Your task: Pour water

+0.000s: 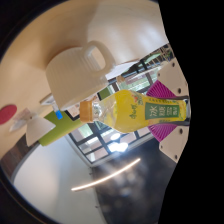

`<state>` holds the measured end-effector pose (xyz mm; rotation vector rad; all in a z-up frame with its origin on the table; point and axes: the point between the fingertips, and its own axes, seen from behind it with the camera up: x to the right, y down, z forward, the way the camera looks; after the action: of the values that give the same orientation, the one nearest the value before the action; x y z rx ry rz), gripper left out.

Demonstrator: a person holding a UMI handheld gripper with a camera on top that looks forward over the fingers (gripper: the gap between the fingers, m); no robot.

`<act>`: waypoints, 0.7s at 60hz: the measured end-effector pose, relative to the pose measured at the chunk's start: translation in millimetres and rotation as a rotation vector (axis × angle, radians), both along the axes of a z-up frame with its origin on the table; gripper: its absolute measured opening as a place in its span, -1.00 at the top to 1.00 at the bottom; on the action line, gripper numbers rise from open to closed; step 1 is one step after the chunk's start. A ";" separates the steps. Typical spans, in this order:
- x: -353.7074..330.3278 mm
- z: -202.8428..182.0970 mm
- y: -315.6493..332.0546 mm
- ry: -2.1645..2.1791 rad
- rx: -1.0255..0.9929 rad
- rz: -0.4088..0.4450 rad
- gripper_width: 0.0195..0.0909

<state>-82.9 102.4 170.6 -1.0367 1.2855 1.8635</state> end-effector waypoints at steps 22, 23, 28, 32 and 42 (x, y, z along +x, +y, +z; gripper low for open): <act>-16.0 26.0 -11.4 -0.368 0.127 -0.001 0.75; -14.5 37.0 -14.5 -0.435 0.170 -0.019 0.75; 0.3 97.2 -42.2 -0.798 0.388 -0.150 0.75; 38.4 138.4 -58.3 -1.143 0.483 -0.340 0.75; 179.9 181.5 -53.1 -1.800 0.437 -0.722 0.75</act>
<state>97.0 49.3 352.1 -1.1549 0.0279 0.1693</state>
